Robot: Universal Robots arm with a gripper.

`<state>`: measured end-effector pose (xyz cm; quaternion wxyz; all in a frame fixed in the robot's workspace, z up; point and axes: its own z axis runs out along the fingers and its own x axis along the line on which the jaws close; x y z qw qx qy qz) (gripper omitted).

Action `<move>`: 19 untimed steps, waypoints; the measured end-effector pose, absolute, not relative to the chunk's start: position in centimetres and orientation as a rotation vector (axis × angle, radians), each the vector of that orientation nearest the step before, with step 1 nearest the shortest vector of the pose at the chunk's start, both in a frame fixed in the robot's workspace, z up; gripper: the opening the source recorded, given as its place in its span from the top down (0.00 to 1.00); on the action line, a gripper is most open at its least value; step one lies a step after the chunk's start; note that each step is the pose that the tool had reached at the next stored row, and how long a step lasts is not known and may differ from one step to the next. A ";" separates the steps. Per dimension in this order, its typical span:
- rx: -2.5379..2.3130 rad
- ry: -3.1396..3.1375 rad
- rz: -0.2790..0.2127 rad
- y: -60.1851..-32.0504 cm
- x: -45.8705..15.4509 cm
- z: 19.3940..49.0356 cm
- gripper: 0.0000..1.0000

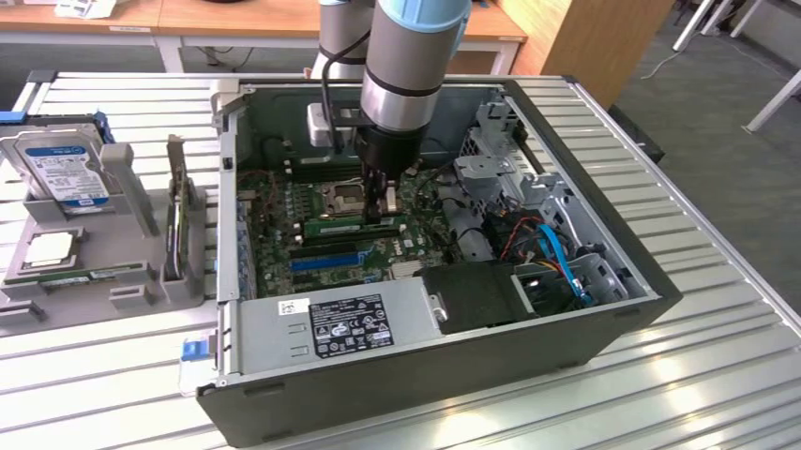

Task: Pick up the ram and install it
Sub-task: 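Insert the ram into the slot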

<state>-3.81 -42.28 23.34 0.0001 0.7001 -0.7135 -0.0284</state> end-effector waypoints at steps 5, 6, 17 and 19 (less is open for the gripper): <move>2.200 -2.240 -0.089 -42.3 -3.8 23.3 0.89; 2.200 -2.240 -0.089 -42.3 -3.9 23.3 0.89; 2.200 -2.240 -0.089 -42.1 -3.9 23.3 0.89; 2.200 -2.240 -0.089 -42.1 -3.9 23.3 0.89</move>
